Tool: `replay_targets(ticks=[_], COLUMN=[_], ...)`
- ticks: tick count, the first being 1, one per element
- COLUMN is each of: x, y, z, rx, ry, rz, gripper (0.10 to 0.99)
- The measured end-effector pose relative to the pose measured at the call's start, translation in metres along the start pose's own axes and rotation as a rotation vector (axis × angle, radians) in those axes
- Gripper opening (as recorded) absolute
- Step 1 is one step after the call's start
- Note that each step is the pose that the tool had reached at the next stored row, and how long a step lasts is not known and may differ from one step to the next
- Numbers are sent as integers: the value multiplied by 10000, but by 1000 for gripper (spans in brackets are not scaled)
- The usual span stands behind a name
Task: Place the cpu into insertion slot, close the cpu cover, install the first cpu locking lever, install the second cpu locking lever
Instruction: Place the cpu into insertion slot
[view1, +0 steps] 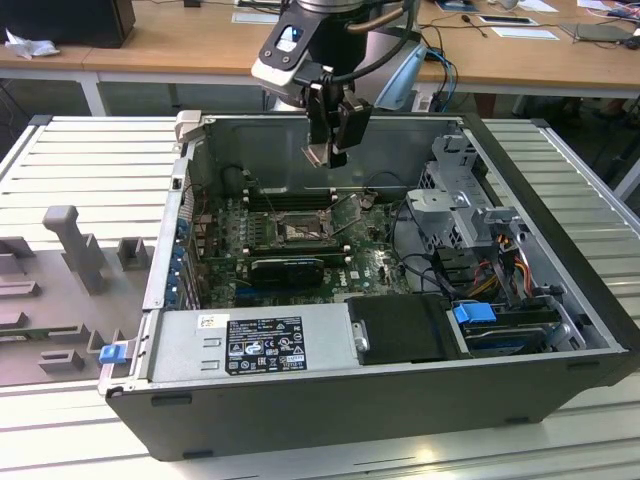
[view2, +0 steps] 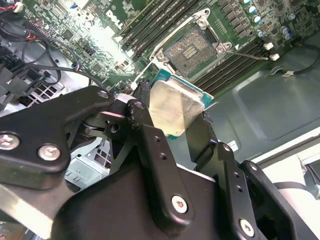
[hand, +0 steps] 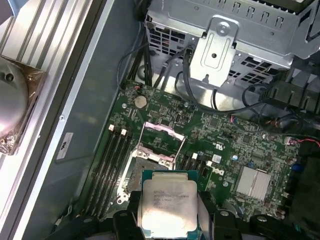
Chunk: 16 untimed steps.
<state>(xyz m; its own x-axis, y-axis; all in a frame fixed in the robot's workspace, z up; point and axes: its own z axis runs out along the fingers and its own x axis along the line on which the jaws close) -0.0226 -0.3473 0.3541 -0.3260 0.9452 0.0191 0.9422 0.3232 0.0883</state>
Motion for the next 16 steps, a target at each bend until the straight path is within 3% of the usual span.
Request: replay_targets(ticks=[16], x=[-1], y=[-2], z=[24], rx=[-36], ry=[-169], rz=[1899], gripper=[529])
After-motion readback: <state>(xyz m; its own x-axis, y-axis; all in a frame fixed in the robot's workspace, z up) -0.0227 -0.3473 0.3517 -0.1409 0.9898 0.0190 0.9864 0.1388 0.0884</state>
